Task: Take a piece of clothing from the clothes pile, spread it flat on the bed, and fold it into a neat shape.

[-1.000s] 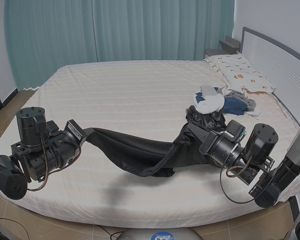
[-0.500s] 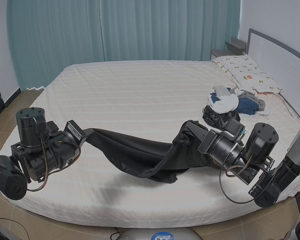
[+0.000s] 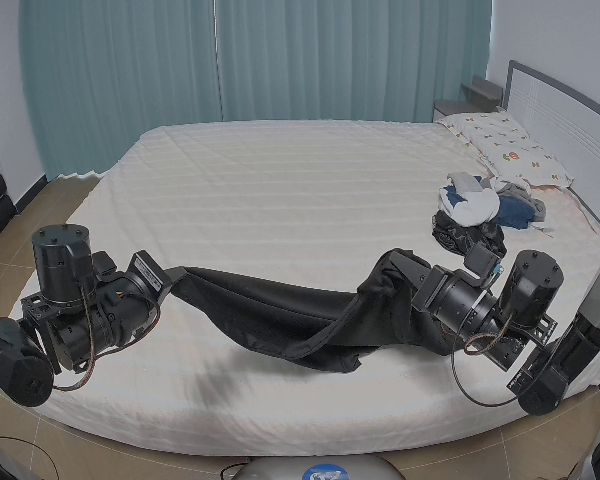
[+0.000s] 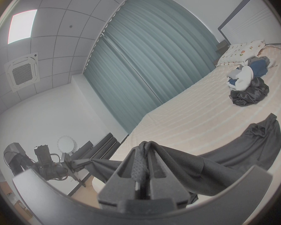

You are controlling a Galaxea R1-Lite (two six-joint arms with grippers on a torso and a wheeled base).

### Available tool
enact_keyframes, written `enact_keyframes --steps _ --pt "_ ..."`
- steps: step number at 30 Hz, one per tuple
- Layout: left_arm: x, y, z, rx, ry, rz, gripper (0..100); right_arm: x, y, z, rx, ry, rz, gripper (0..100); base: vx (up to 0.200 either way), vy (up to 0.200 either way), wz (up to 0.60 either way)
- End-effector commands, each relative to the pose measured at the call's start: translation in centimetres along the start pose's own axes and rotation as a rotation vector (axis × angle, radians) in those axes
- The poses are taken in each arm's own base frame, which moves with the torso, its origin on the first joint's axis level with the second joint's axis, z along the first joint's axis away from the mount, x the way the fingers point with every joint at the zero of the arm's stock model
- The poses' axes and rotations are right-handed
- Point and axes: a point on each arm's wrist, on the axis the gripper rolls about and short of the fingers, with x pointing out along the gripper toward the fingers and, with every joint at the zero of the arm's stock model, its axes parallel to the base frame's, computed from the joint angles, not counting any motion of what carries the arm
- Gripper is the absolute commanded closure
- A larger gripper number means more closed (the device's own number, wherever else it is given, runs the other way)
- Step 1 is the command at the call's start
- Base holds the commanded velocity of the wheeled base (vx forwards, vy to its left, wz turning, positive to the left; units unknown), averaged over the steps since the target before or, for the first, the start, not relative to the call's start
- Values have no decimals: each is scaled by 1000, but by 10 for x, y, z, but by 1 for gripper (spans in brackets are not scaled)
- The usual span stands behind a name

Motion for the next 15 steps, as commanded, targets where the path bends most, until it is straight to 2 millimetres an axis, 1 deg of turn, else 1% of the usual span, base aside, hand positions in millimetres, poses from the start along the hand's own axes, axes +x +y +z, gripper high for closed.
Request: enact_keyframes --steps 1,3,5,7,9,10,11,12,14,15 --pt "-4 7 -10 7 37 23 100 -18 -2 2 1 11 -22 100 -200 0 0" --pt "-8 7 -16 17 61 21 100 -26 2 6 3 8 -13 100 -200 0 0" --pt "-16 6 -24 32 90 12 100 -39 8 8 0 12 -2 100 -200 0 0" --pt "-25 3 -28 42 107 -2 100 -51 16 8 1 19 22 100 -200 0 0" --pt "-36 -3 -26 50 117 -12 100 -65 24 12 0 16 50 100 -200 0 0" --pt "-36 -3 -26 50 117 -12 100 -65 24 12 0 16 50 100 -200 0 0" --pt "-47 -9 -23 57 127 -20 100 -80 33 15 -2 12 82 100 -200 0 0" --pt "-48 -10 -23 57 127 -24 100 -81 34 15 -1 11 86 100 -200 0 0" --pt "-68 -25 -18 64 136 -66 100 -103 49 24 -17 -21 161 100 -200 0 0" --pt "-71 -28 -16 65 136 -75 100 -107 52 27 -23 -34 175 100 -200 0 0"
